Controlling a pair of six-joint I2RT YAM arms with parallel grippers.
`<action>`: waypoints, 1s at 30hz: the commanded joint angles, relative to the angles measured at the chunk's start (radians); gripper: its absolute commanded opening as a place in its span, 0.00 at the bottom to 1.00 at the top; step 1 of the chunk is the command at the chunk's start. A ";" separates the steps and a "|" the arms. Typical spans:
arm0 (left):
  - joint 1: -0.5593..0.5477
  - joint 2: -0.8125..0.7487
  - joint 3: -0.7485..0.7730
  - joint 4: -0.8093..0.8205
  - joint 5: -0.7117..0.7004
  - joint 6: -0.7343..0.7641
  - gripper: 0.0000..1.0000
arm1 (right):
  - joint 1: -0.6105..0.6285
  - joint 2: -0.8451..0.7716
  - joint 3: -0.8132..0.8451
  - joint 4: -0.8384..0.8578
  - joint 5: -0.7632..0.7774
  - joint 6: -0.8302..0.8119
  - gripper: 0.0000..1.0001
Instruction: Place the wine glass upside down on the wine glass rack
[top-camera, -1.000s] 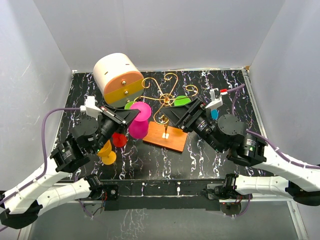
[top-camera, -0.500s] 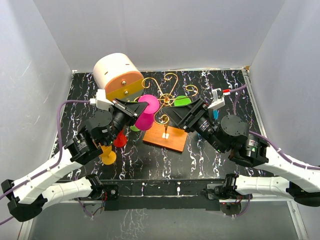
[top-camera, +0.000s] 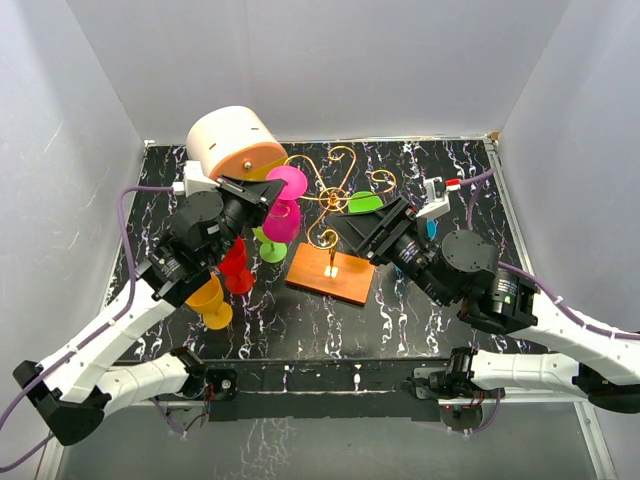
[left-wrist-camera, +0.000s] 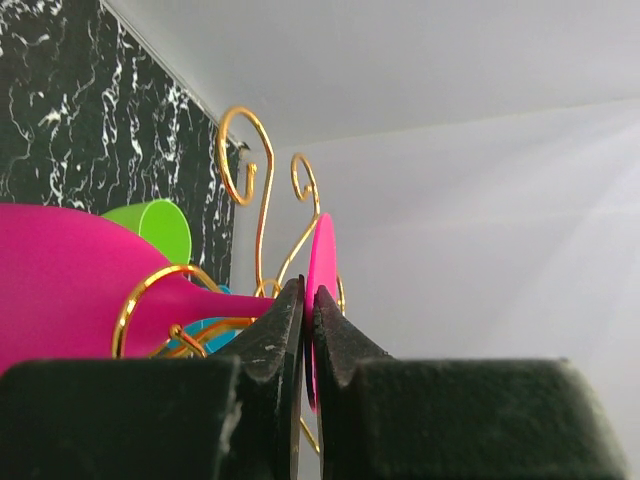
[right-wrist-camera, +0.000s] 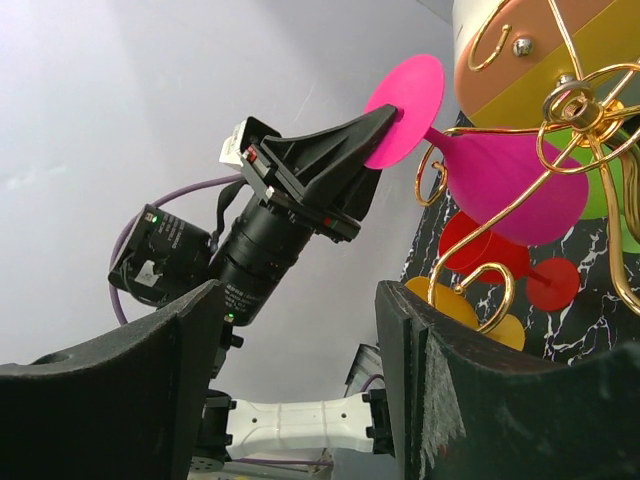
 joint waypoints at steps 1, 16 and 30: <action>0.050 -0.033 0.011 0.016 0.040 -0.026 0.00 | 0.004 -0.014 0.018 0.028 0.003 0.003 0.59; 0.078 -0.120 -0.047 -0.048 0.055 -0.061 0.00 | 0.004 -0.005 0.002 0.032 0.017 0.006 0.59; 0.078 -0.115 -0.072 -0.071 0.177 -0.050 0.00 | 0.004 -0.011 -0.015 0.033 0.011 0.016 0.59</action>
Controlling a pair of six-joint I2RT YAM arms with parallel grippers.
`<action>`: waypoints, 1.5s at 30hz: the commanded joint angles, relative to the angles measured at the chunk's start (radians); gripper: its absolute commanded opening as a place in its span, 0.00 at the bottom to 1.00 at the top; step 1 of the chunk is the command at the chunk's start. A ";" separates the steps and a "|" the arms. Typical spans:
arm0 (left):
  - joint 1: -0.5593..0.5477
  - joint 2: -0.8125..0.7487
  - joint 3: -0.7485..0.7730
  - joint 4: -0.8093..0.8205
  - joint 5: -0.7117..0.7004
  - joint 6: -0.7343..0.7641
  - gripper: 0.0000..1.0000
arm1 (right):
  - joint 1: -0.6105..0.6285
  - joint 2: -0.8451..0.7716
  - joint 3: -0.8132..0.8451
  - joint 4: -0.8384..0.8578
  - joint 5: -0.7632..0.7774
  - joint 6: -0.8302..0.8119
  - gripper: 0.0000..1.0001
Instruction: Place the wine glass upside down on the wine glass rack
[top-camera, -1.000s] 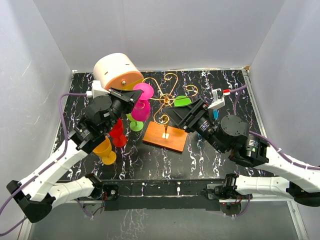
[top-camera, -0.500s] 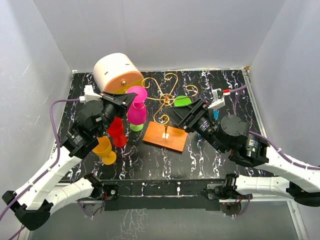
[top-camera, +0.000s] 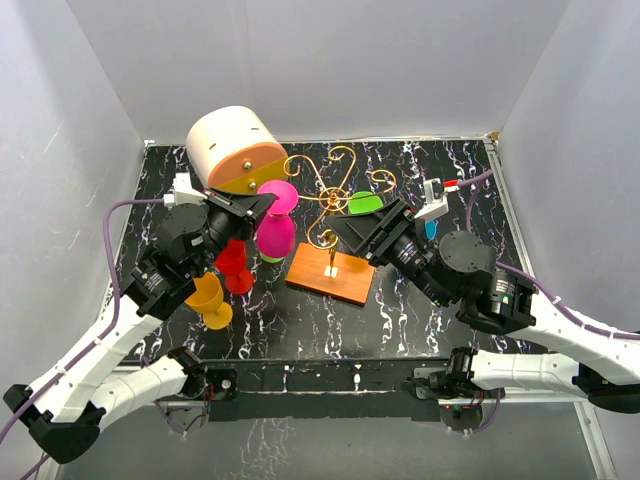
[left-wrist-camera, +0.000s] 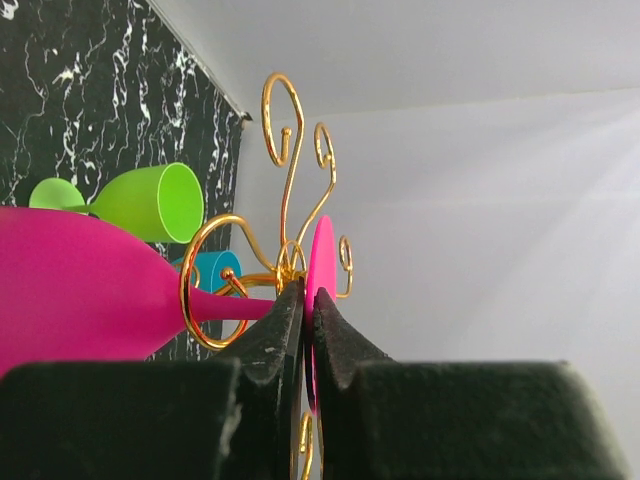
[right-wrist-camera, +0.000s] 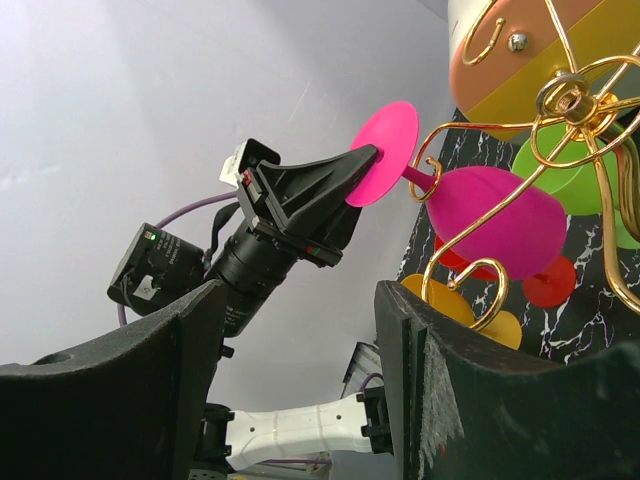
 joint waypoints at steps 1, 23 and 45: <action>0.007 0.002 -0.012 0.010 0.075 0.005 0.00 | 0.005 -0.011 -0.006 0.031 0.012 0.011 0.59; 0.008 0.013 0.087 -0.180 0.108 0.113 0.30 | 0.004 -0.018 -0.009 0.039 0.019 0.006 0.60; 0.007 -0.019 0.155 -0.363 0.173 0.284 0.66 | 0.005 -0.065 0.033 -0.061 0.063 -0.069 0.61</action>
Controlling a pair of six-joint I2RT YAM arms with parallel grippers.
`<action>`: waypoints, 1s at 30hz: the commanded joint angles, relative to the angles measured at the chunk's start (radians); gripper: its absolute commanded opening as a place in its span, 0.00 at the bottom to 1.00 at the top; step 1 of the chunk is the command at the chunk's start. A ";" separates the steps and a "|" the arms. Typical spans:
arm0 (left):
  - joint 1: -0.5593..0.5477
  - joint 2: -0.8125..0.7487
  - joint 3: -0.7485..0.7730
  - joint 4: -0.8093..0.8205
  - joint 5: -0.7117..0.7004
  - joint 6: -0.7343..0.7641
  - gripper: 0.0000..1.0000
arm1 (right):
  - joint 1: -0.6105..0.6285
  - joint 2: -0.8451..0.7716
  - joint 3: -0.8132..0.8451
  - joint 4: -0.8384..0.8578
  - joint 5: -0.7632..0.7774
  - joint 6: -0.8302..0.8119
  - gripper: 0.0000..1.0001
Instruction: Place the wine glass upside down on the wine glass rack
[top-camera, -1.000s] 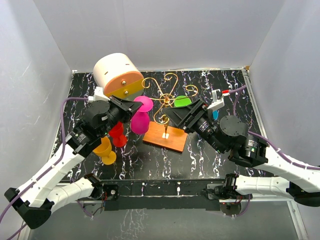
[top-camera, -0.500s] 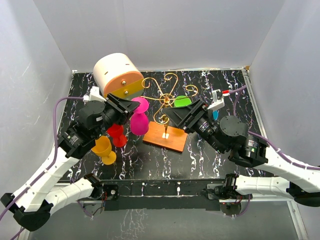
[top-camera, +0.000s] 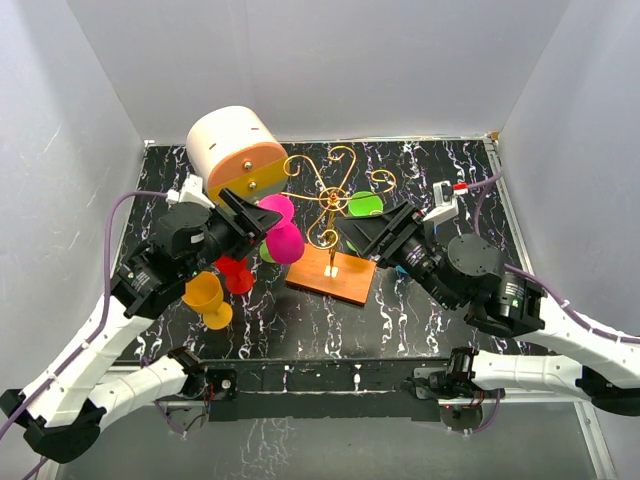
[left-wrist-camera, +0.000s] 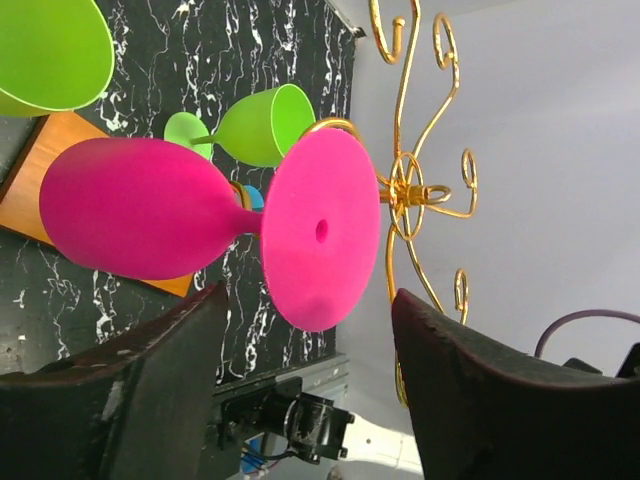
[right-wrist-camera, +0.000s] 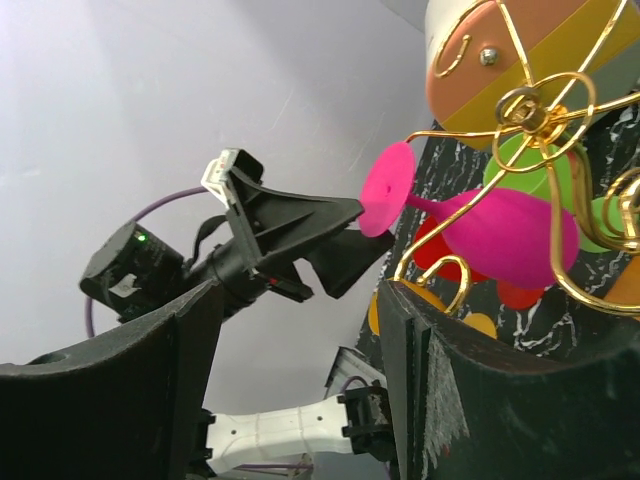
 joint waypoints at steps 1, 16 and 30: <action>0.003 -0.032 0.068 -0.035 0.058 0.137 0.68 | 0.005 -0.033 0.055 -0.044 0.038 -0.072 0.62; 0.002 -0.009 0.282 -0.098 0.292 0.647 0.72 | 0.004 0.009 0.299 -0.642 0.354 -0.218 0.64; 0.002 0.007 0.290 -0.090 0.221 0.716 0.73 | -0.103 0.191 0.288 -0.966 0.558 -0.024 0.55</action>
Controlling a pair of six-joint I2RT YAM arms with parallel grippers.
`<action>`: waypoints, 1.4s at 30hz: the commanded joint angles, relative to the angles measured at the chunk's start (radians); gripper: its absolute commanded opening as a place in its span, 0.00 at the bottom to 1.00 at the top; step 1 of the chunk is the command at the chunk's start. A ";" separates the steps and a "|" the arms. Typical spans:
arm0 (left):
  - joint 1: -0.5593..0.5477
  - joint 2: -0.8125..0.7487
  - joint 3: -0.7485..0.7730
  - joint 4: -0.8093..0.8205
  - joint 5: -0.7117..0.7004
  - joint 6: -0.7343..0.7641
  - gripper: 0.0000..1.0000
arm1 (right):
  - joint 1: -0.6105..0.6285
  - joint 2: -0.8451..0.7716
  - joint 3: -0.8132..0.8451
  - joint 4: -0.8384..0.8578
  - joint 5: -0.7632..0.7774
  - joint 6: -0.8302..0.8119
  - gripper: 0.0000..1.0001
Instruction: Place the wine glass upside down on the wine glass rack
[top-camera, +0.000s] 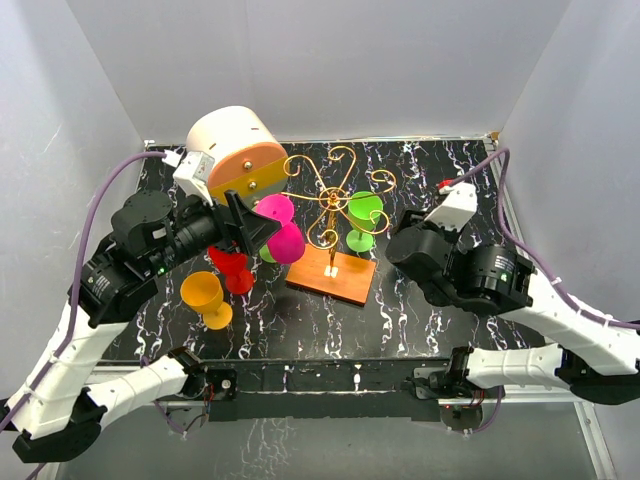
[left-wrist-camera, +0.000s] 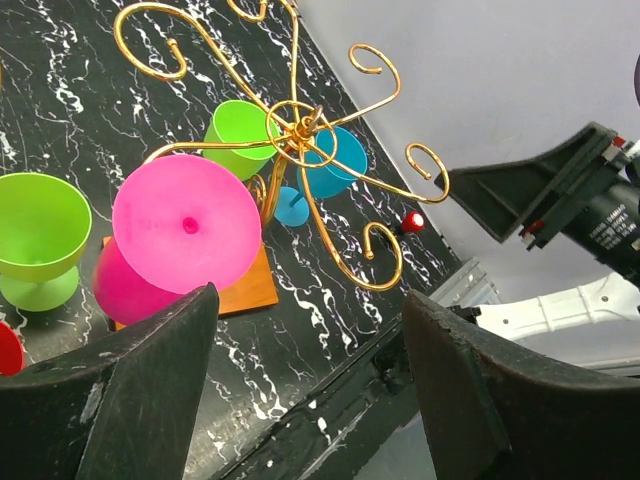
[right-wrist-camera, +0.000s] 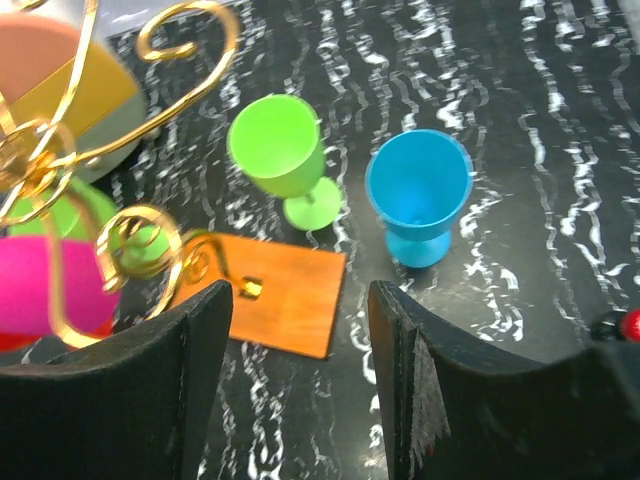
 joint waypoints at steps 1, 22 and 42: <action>0.002 -0.010 0.034 0.003 -0.017 0.033 0.73 | -0.126 -0.008 -0.014 0.001 0.052 -0.026 0.53; 0.002 -0.056 0.008 0.031 -0.001 0.004 0.73 | -0.816 0.111 -0.300 0.452 -0.531 -0.441 0.49; 0.002 -0.042 0.022 0.151 0.135 -0.002 0.73 | -0.848 0.080 -0.425 0.545 -0.489 -0.452 0.00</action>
